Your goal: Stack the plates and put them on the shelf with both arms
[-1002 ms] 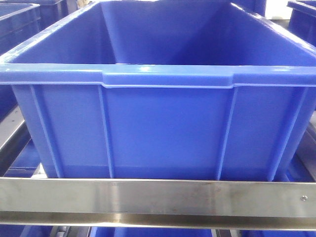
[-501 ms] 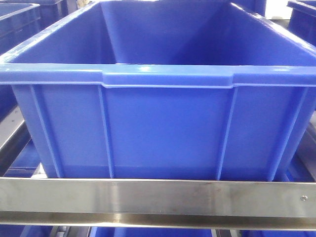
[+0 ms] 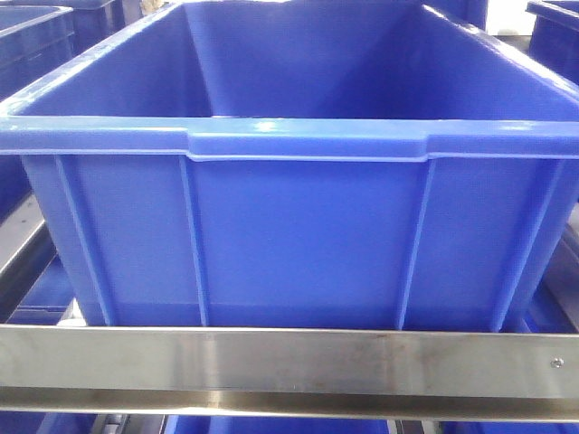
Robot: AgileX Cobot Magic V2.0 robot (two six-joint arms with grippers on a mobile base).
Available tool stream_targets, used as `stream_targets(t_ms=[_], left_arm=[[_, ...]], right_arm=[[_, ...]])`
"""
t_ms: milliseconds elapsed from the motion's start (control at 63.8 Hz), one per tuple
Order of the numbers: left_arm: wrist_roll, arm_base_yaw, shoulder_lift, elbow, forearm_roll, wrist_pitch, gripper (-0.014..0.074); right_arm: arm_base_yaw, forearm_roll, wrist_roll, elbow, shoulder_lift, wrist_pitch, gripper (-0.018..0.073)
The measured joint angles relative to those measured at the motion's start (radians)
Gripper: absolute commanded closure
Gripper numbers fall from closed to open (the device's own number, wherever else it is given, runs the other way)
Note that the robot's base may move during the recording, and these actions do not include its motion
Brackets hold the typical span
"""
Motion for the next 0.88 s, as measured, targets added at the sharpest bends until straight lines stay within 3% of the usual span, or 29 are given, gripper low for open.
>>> stream_targets(t_ms=[877], left_arm=[[-0.004,0.000,0.000,0.000,0.000,-0.003,0.0516]], right_arm=[[0.000,0.000,0.000,0.000,0.000,0.000,0.0517]])
